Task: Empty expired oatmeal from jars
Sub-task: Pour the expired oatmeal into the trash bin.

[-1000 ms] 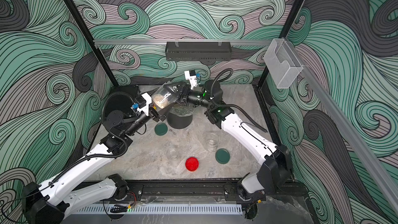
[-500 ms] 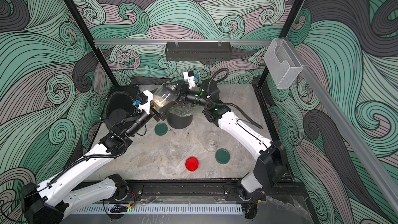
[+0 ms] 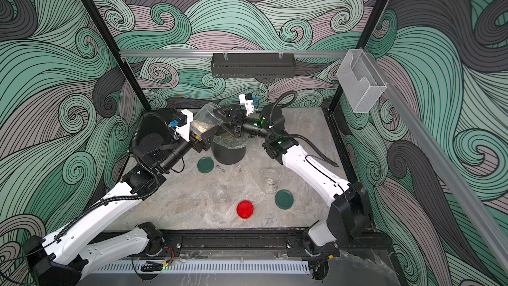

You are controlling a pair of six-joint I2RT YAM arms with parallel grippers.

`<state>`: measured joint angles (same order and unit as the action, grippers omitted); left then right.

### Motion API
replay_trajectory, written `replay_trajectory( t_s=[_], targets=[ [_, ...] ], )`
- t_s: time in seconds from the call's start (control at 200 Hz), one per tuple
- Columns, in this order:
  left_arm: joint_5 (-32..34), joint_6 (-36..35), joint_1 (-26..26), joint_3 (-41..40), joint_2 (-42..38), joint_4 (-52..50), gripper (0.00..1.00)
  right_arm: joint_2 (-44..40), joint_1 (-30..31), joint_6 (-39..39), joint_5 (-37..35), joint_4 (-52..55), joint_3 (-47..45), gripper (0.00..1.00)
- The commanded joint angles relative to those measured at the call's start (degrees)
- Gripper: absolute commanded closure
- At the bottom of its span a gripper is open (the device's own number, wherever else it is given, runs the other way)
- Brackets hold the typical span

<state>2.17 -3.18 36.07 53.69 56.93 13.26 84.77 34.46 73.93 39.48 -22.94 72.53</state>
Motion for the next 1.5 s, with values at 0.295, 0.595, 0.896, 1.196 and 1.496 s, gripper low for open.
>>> replay_trajectory(
  t_s=[0.295,0.595,0.896,1.196,1.496],
  targets=[
    [2.5,3.8,-0.3,11.9,2.6,-9.6,1.00,-6.8,-4.6,-6.4,0.3,2.9,-7.4,0.01],
    [5.2,4.6,-0.4,23.9,9.1,-25.8,1.00,-8.9,-8.4,-14.7,-0.7,8.3,-9.9,0.01],
    [8.5,6.7,-1.5,34.3,15.6,-41.6,1.00,-10.0,-9.0,-23.6,-1.8,14.1,-8.3,0.01],
    [4.1,10.8,-3.8,48.1,24.2,-57.6,1.00,-9.9,-10.1,-24.4,-1.1,15.3,-7.9,0.01],
    [3.2,12.5,-4.3,59.8,32.9,-68.4,1.00,-9.4,-10.2,-24.8,-1.2,15.6,-7.8,0.01]
  ],
)
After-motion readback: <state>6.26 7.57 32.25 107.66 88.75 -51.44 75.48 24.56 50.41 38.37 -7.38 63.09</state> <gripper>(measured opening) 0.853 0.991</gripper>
